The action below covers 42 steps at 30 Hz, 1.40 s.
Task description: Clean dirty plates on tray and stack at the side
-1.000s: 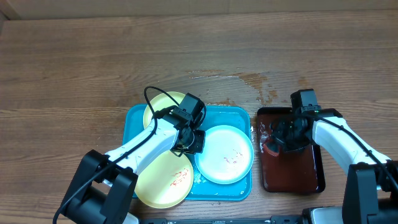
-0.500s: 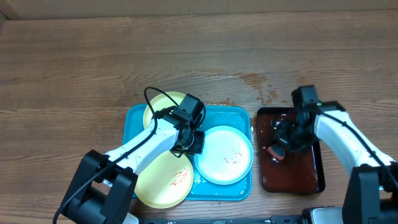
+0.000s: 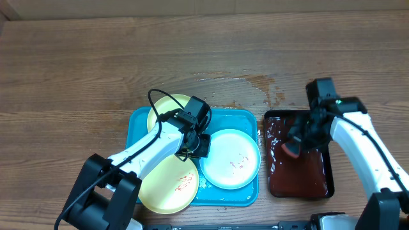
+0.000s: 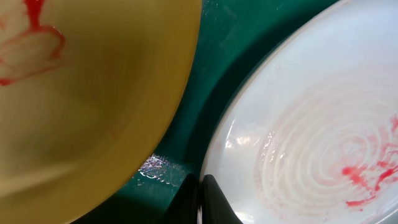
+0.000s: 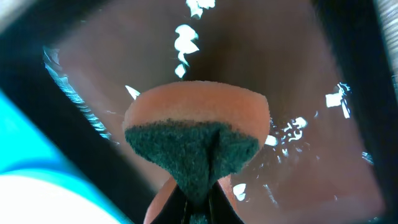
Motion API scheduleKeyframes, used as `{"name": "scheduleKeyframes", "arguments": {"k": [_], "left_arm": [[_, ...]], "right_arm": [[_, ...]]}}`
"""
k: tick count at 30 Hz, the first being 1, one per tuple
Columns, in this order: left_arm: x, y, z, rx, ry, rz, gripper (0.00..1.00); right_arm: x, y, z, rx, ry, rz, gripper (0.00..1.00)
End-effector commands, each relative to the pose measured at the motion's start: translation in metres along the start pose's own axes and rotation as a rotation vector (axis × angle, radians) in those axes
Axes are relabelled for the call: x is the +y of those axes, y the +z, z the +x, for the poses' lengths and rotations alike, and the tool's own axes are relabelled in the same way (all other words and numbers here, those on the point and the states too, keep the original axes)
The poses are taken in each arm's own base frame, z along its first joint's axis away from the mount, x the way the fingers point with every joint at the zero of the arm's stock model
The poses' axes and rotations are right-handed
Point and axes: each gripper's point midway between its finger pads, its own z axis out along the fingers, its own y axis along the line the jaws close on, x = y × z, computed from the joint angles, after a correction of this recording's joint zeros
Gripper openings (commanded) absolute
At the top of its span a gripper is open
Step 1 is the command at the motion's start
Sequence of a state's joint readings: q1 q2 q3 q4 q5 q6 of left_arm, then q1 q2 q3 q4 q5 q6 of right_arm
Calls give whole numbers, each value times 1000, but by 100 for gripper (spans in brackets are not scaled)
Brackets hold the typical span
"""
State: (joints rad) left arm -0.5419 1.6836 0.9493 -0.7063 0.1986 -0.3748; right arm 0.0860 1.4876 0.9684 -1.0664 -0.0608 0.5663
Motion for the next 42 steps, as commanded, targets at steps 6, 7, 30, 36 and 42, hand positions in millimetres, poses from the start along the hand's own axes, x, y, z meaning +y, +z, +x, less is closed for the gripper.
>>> {"name": "scheduleKeyframes", "arguments": {"k": [6, 7, 30, 36, 42], "left_arm": [[-2, 2, 2, 9, 1, 11, 4], [-2, 2, 2, 9, 1, 10, 4], [9, 2, -7, -37, -46, -51, 4], [16, 1, -9, -53, -102, -92, 4], [25, 0, -7, -55, -148, -140, 4]], "right_arm": [[-16, 43, 31, 74, 45, -2, 4], [-17, 47, 33, 77, 54, -4, 4], [23, -70, 5, -39, -62, -131, 4], [22, -70, 13, -7, -171, -134, 4], [32, -71, 21, 8, -384, -189, 4]]}}
